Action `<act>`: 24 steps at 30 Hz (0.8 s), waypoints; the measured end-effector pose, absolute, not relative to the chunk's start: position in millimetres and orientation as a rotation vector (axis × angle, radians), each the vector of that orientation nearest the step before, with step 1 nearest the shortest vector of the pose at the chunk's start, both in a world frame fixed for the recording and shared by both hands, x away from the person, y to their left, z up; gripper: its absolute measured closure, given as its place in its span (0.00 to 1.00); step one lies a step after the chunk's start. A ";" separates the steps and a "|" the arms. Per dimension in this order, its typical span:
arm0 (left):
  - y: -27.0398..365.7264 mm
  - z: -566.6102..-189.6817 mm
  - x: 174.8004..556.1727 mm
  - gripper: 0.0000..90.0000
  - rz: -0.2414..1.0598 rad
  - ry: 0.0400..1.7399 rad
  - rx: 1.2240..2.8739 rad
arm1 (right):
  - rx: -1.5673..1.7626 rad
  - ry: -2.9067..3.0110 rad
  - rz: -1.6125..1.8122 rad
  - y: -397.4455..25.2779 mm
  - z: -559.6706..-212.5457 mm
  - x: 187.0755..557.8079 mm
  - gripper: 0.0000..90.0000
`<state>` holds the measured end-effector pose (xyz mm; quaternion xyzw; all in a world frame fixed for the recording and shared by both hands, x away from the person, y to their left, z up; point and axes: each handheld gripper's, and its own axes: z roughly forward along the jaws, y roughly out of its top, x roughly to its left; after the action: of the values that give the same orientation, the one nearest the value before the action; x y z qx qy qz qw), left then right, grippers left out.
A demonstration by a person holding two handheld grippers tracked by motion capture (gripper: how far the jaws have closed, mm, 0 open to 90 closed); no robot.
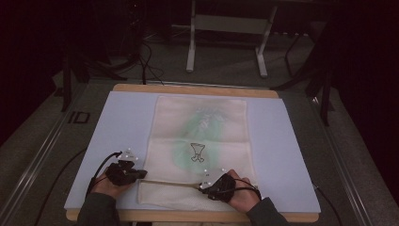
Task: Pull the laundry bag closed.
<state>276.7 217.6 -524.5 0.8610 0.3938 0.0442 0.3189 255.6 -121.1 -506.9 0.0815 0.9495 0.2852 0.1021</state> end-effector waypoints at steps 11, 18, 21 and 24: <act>217.4 -524.3 276.7 1.00 0.116 1.036 2.267 | 0.260 2.799 0.832 -131.1 -506.1 253.5 0.91; 217.5 -524.5 276.7 1.00 0.117 1.036 2.264 | 0.278 2.790 0.835 -138.4 -506.1 252.7 0.91; 217.6 -524.5 276.7 1.00 0.117 1.036 2.265 | 0.291 2.784 0.838 -142.6 -506.9 252.3 0.91; 217.6 -524.5 276.6 1.00 0.117 1.036 2.264 | 0.307 2.786 0.830 -146.6 -506.1 251.5 0.91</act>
<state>276.6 217.6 -524.5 0.8610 0.3939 0.0446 0.3187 251.5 -146.6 -506.1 0.1043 0.9474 0.2824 0.1088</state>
